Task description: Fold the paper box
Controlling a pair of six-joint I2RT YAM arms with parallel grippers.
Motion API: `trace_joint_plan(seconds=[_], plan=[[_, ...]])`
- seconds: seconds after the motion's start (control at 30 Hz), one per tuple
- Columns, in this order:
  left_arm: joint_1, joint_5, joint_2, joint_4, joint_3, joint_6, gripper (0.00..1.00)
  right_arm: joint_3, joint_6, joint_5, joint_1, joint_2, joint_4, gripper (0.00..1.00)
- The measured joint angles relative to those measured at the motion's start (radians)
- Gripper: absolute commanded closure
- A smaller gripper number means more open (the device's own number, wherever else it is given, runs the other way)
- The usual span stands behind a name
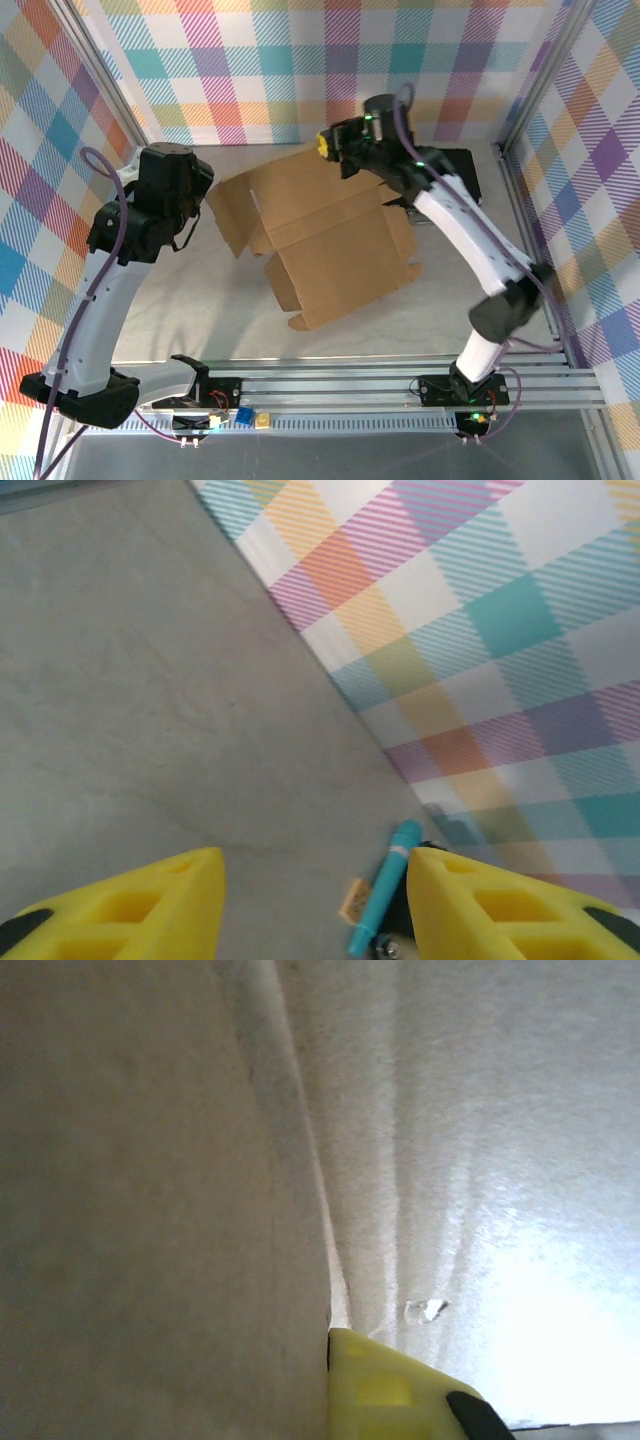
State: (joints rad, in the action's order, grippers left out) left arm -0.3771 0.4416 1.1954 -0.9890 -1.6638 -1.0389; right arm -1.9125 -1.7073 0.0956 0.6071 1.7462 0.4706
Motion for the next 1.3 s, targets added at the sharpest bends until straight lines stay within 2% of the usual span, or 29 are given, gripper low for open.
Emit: trace_joint_plan(seconds=[0.13,0.2,0.33,0.47,0.6,0.7,0.9,1.07,1.3], plan=[[0.023,-0.033,-0.05,-0.034,0.096,0.028,0.65,0.013,-0.015,0.028,-0.021,0.178,-0.076,1.0],[0.034,-0.062,-0.094,-0.03,0.164,0.056,0.67,0.014,-0.014,0.032,-0.028,0.225,-0.097,1.0],[0.048,-0.184,-0.18,0.011,0.332,0.117,0.67,0.02,-0.014,0.051,-0.039,0.238,-0.12,1.0],[0.064,-0.314,-0.185,0.088,0.503,0.159,0.57,0.06,-0.014,0.069,-0.041,0.209,-0.153,1.0],[0.09,-0.398,-0.133,0.191,0.653,0.192,0.59,0.085,-0.013,0.08,-0.041,0.198,-0.152,1.0],[0.148,-0.44,-0.115,0.245,0.703,0.198,0.6,0.086,-0.013,0.099,-0.041,0.198,-0.143,1.0],[0.199,-0.472,-0.116,0.296,0.708,0.211,0.6,0.086,-0.022,0.103,-0.016,0.209,-0.119,1.0],[0.253,-0.514,-0.16,0.296,0.699,0.175,0.47,0.085,-0.037,0.089,0.015,0.239,-0.111,1.0],[0.287,-0.55,-0.135,0.285,0.459,0.04,0.42,0.085,-0.043,0.077,0.021,0.277,-0.111,1.0]])
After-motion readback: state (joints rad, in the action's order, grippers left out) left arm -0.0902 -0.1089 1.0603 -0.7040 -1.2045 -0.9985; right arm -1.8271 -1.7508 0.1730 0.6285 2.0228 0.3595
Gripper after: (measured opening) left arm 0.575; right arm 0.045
